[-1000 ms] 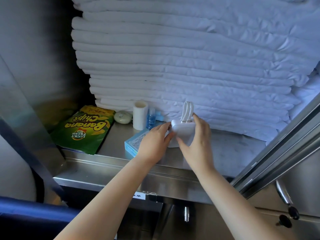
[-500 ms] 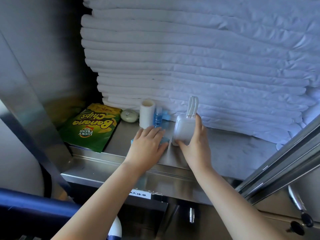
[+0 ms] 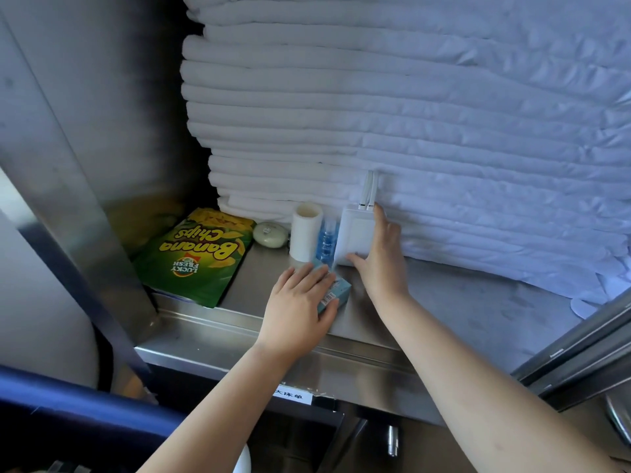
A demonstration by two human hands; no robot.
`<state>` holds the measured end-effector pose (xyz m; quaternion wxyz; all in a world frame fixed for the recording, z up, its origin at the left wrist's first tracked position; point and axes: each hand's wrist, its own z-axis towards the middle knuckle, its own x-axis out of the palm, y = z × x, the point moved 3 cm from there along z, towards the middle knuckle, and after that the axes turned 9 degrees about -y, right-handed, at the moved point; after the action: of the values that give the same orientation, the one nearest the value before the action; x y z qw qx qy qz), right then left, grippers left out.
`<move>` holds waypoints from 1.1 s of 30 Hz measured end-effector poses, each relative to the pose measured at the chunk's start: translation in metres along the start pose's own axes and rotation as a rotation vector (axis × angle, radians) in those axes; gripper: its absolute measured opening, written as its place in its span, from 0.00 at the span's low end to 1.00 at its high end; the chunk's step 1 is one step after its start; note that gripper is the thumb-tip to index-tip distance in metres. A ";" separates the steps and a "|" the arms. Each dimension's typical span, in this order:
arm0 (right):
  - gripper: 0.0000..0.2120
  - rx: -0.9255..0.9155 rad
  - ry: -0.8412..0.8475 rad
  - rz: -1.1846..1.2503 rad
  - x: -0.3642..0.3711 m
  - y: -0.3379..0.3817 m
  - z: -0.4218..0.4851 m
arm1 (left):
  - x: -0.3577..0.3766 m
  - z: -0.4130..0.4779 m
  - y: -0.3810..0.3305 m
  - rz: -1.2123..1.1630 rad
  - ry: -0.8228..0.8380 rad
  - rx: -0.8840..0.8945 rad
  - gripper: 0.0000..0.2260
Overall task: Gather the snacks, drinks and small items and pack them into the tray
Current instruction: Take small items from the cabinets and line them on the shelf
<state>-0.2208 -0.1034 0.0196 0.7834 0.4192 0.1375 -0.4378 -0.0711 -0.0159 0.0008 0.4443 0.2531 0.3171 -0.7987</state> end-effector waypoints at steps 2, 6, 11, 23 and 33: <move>0.49 -0.009 0.001 -0.005 0.005 0.000 0.003 | 0.000 0.000 0.001 -0.011 0.001 -0.005 0.17; 0.51 -0.034 0.002 -0.018 0.010 -0.002 0.008 | 0.002 0.000 0.002 -0.017 0.030 -0.013 0.17; 0.51 -0.046 0.035 -0.029 0.010 -0.005 0.010 | -0.001 0.000 0.001 -0.028 0.055 -0.008 0.18; 0.24 -0.271 -0.020 0.093 -0.045 0.012 -0.045 | -0.004 0.000 0.002 -0.025 0.085 0.016 0.20; 0.15 -0.489 0.282 0.082 -0.052 0.027 -0.091 | -0.024 -0.037 0.027 -0.077 0.091 -0.080 0.33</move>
<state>-0.2154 0.0038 0.0089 0.8515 0.2798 0.3297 -0.2966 -0.0314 0.0135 -0.0153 0.4083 0.2586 0.3782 -0.7896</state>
